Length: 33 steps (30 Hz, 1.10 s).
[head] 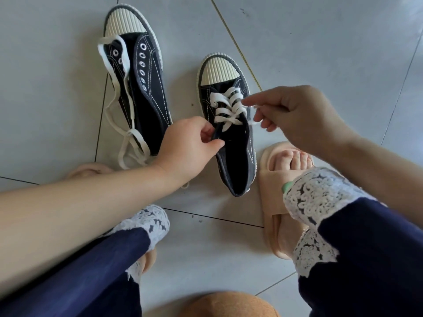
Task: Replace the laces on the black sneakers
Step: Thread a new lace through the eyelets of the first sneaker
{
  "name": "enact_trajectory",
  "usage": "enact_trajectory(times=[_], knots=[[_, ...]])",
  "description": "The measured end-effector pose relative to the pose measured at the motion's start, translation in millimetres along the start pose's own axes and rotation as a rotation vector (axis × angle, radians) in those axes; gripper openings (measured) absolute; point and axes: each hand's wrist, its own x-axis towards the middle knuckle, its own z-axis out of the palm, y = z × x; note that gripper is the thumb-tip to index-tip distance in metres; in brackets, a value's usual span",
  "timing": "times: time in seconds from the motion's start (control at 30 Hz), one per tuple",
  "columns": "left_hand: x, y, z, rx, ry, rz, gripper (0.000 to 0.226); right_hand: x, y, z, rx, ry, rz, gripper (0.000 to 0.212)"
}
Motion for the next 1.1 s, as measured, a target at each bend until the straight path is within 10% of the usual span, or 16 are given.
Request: enact_trajectory(times=[0.3, 1.1], knots=[[4, -2, 1, -0.607, -0.055, -0.418, 0.03, -8, -7, 39, -0.279, 0.08, -0.122, 0.007], [1, 3, -1, -0.716, -0.13, -0.381, 0.018, -7, -2, 55, -0.252, 0.069, -0.123, 0.025]])
